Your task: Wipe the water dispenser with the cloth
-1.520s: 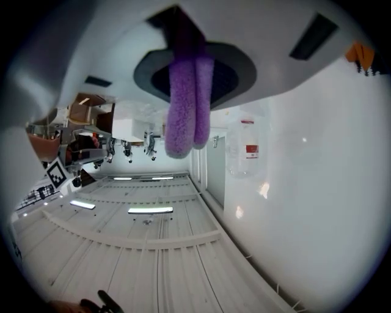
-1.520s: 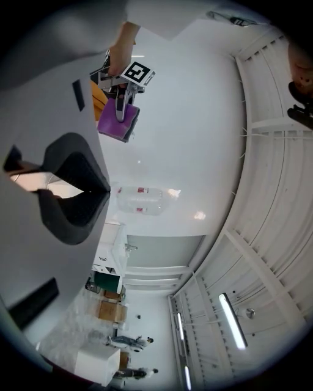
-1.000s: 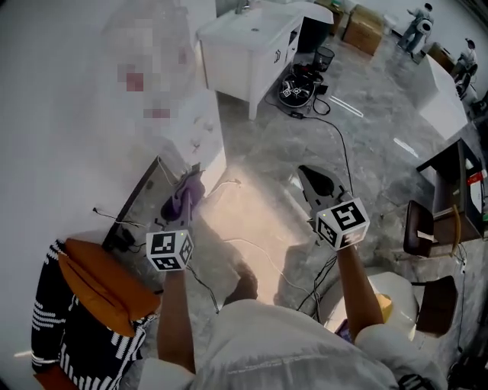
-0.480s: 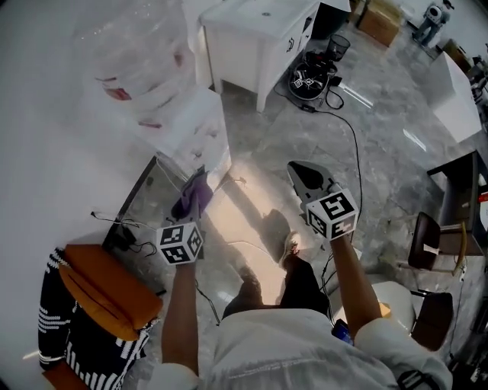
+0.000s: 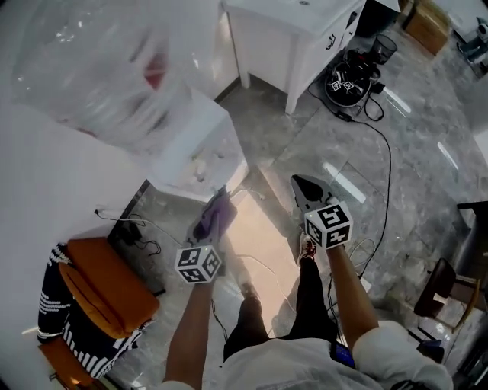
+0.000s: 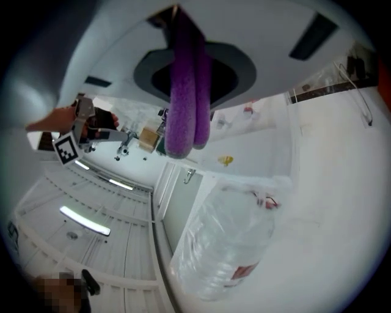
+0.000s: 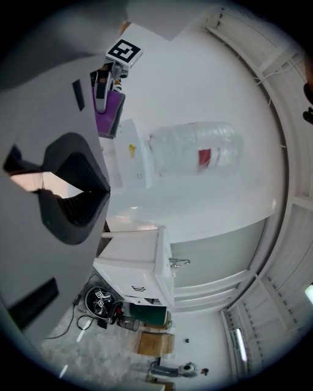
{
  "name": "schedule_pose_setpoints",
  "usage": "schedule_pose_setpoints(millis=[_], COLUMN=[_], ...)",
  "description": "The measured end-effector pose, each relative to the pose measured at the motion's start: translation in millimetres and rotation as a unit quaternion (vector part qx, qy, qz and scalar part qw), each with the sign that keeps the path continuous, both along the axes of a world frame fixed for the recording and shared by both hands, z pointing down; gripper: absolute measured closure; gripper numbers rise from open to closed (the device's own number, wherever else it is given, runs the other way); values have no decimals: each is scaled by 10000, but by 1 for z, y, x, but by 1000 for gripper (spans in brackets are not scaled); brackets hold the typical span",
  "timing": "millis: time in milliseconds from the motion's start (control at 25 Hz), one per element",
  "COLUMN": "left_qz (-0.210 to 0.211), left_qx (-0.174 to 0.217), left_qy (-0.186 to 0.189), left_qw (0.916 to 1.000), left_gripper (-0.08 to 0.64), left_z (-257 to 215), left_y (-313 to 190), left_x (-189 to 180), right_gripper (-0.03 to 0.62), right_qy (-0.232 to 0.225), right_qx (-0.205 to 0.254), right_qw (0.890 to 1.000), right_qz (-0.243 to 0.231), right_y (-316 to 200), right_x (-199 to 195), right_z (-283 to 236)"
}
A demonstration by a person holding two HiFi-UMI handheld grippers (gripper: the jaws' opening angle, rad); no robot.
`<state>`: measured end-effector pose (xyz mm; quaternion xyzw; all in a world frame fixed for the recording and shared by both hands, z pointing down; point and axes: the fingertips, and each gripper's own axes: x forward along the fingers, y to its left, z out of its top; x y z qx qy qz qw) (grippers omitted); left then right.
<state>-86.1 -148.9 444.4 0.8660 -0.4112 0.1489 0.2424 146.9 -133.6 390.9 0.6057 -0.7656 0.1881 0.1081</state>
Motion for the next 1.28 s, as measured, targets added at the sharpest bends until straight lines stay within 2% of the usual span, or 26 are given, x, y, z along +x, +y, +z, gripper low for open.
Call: schedule_pose_setpoints(millis=[80, 280, 400, 480, 560, 640, 720, 800, 960, 1000, 1080, 1160, 1280], left_qz=[-183, -473, -447, -481, -536, -548, -600, -642, -558, -579, -702, -754, -737], left_qx=[-21, -378, -419, -391, -380, -337, -240, -89, 190, 238, 356, 461, 629], left_qy=[-178, -38, -124, -231, -223, -145, -39, 3, -370, -350, -67, 105, -63], left_qw=[9997, 9982, 9980, 9978, 9976, 9978, 9979, 9979, 9976, 9974, 9969, 9960, 9953], left_gripper=[494, 494, 494, 494, 494, 494, 494, 494, 494, 494, 494, 494, 494], left_z=[29, 122, 179, 218, 255, 288, 316, 337, 369, 373, 374, 376, 390], left_y=[-11, -32, -56, -69, -78, -88, -100, -107, -116, -119, -130, -139, -152], left_x=[21, 79, 109, 119, 124, 126, 124, 122, 118, 116, 116, 120, 135], right_gripper=[578, 578, 578, 578, 578, 578, 578, 578, 578, 578, 578, 578, 578], right_qy=[-94, -687, -497, -442, -608, -878, -912, -868, -1025, -1190, -1363, -1083, -854], right_qx=[-117, -470, -722, -838, -910, -982, -1010, -1017, -984, -916, -797, -759, -815], right_qw=[9999, 9962, 9961, 9949, 9926, 9901, 9898, 9903, 9894, 9882, 9865, 9899, 9922], right_qz=[4, 259, -51, -347, -525, -490, -414, -378, -290, -298, -431, -512, -395], right_y=[-20, -55, -75, -76, -69, -65, -66, -67, -60, -58, -59, -66, -75], right_x=[20, 53, 47, 40, 39, 44, 48, 50, 43, 38, 29, 28, 43], right_z=[29, 110, 169, 207, 243, 277, 309, 341, 394, 400, 403, 406, 421])
